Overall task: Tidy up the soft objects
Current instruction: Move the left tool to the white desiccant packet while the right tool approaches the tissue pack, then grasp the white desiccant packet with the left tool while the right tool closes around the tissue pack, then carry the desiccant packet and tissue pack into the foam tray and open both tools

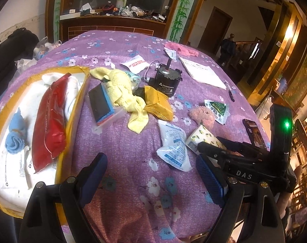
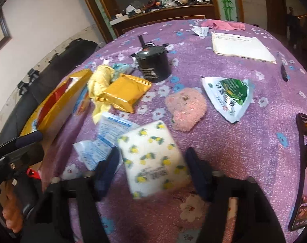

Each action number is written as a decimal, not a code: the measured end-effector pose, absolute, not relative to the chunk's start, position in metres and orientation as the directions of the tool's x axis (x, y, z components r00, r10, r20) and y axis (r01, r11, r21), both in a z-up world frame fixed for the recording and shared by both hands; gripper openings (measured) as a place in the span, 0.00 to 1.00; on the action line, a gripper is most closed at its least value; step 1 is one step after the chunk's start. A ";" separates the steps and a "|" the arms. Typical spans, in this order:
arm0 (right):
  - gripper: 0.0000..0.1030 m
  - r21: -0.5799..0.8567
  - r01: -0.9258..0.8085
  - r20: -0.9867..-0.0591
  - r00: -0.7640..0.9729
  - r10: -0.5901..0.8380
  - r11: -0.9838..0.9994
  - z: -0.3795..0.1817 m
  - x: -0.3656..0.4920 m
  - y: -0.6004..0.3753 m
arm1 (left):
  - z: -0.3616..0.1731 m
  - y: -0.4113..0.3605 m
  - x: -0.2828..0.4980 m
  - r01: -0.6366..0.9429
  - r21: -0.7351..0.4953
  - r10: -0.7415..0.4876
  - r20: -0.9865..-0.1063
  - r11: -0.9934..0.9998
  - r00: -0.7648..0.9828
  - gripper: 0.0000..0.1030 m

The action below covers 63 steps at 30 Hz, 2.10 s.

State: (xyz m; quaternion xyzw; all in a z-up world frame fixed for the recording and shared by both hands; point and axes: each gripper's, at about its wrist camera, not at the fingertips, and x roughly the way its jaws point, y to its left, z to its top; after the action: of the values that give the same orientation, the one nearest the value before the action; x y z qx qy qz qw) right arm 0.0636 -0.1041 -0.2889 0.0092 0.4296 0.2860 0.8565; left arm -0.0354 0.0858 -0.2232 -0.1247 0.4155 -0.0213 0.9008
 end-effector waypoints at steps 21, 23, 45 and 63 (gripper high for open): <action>0.52 0.353 -0.349 -0.650 0.576 0.496 0.868 -0.280 0.065 -0.135 | -0.258 0.022 0.032 0.112 -0.077 -0.127 -0.815 0.991 0.566 0.48; 0.53 0.346 -0.357 -0.653 0.572 0.496 0.867 -0.280 0.065 -0.133 | -0.265 0.017 0.035 0.108 -0.041 -0.095 -0.816 0.993 0.570 0.41; 0.53 0.408 -0.468 -0.562 0.548 0.620 0.784 -0.272 0.049 -0.121 | -0.229 0.081 -0.027 -0.010 -0.330 -0.249 -0.733 0.944 0.633 0.33; 0.53 0.405 -0.669 -0.481 0.423 0.768 0.623 -0.233 0.025 -0.018 | -0.177 0.213 -0.075 -0.302 -0.366 -0.007 -0.646 0.880 0.763 0.33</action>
State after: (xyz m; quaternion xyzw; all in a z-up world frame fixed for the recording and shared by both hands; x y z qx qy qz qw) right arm 0.0246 -0.0176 -0.2326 0.0758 0.3248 0.4277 0.8401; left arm -0.0754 0.2128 -0.1773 -0.2308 0.3346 0.0811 0.9101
